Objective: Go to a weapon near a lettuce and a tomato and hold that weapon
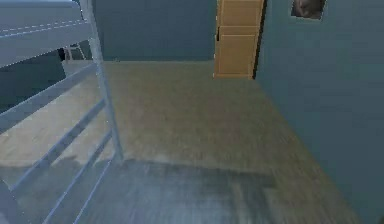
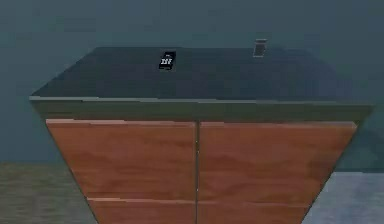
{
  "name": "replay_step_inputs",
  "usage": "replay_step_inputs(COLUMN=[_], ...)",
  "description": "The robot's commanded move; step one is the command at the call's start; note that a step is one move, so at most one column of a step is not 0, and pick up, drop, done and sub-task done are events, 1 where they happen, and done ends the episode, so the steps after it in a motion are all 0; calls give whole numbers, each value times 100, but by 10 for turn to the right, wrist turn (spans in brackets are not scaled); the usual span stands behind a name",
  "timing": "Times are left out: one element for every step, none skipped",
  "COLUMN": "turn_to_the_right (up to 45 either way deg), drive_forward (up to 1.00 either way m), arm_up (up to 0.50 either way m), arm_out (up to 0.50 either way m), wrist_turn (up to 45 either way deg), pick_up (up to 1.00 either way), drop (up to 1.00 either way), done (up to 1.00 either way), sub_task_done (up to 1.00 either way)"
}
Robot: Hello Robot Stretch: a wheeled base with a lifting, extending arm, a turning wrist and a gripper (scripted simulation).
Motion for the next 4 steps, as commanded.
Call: replay_step_inputs(turn_to_the_right=[0, 0, 0, 0], drive_forward=[100, 100, 100, 100], arm_up=[0, 0, 0, 0], arm_out=[0, 0, 0, 0], wrist_turn=[0, 0, 0, 0], pick_up=[0, 0, 0, 0], drop=[0, 0, 0, 0], done=[0, 0, 0, 0], sub_task_done=[0, 0, 0, 0])
